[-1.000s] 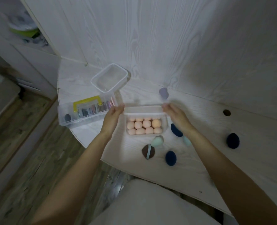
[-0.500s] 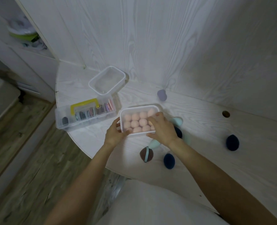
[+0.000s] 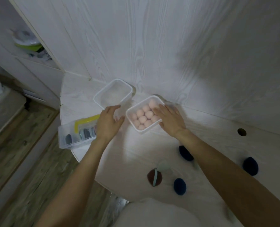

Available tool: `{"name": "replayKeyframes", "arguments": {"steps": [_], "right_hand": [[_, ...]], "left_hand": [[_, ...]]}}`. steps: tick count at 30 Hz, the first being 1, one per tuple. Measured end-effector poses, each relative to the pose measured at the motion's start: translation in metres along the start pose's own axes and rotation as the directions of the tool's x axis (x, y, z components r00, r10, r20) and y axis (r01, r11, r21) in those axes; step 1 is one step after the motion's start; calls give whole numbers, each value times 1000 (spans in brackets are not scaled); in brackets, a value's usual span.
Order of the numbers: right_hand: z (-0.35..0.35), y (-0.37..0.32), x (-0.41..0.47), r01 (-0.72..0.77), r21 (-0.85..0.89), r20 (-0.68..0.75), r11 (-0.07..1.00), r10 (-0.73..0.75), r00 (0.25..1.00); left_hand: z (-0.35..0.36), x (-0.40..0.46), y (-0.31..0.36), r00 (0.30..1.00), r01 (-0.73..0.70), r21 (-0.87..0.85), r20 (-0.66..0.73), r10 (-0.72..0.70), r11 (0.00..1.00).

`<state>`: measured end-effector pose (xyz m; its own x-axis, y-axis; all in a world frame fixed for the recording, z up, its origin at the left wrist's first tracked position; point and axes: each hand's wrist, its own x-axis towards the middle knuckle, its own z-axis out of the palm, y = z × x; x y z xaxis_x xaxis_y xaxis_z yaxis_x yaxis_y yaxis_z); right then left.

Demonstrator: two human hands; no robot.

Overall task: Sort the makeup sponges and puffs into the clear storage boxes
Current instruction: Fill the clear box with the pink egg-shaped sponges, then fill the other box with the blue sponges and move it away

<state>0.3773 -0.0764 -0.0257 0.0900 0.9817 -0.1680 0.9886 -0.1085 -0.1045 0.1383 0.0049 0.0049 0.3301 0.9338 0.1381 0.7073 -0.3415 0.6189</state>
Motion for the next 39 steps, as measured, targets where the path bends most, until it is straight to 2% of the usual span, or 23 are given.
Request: {"name": "replayKeyframes", "arguments": {"steps": [3,5,8,12,18,20,22,24,26,27,29,32,35,39], "right_hand": [[-1,-6,14,-79,31,-31,996,80,996],[-1,-15,26,-47,87,-61,995,52,997],[1,-31,34,99,133,-14,986,-98,995],[4,-41,39,71,156,-10,985,-70,997],[3,-40,40,55,195,2,979,-56,998],[-1,-41,42,69,222,-16,973,-67,998],[-9,-45,38,86,341,-90,936,-58,994],[-24,-51,29,111,536,-205,837,2,979],[-39,-58,13,98,764,-232,638,129,964],[-47,-61,3,59,861,-181,505,195,964],[-55,-66,-24,-49,961,-14,273,226,974],[-47,-69,-64,-181,967,152,181,162,975],[-28,-71,-97,-308,949,297,67,142,944],[2,-76,-123,-385,921,374,58,146,916]], "left_hand": [[10,32,-23,991,88,170,83,-103,982],[16,53,-36,965,193,245,127,-229,950],[20,77,-49,918,255,299,222,-328,919],[27,100,-58,871,300,286,307,-383,910],[22,110,-60,895,335,207,235,-379,919],[10,105,-53,932,307,160,151,-331,938],[-10,94,-41,961,272,61,42,-275,960],[-32,76,-26,982,188,-19,3,-187,982],[-50,47,-12,997,62,-30,39,-60,998],[-54,30,-6,998,7,-20,66,-5,1000],[-53,-8,3,994,-59,19,97,57,998],[-35,-63,10,988,-96,83,131,85,992],[-18,-102,5,984,-135,141,137,116,981],[-5,-138,-4,979,-119,104,176,99,987]]}}
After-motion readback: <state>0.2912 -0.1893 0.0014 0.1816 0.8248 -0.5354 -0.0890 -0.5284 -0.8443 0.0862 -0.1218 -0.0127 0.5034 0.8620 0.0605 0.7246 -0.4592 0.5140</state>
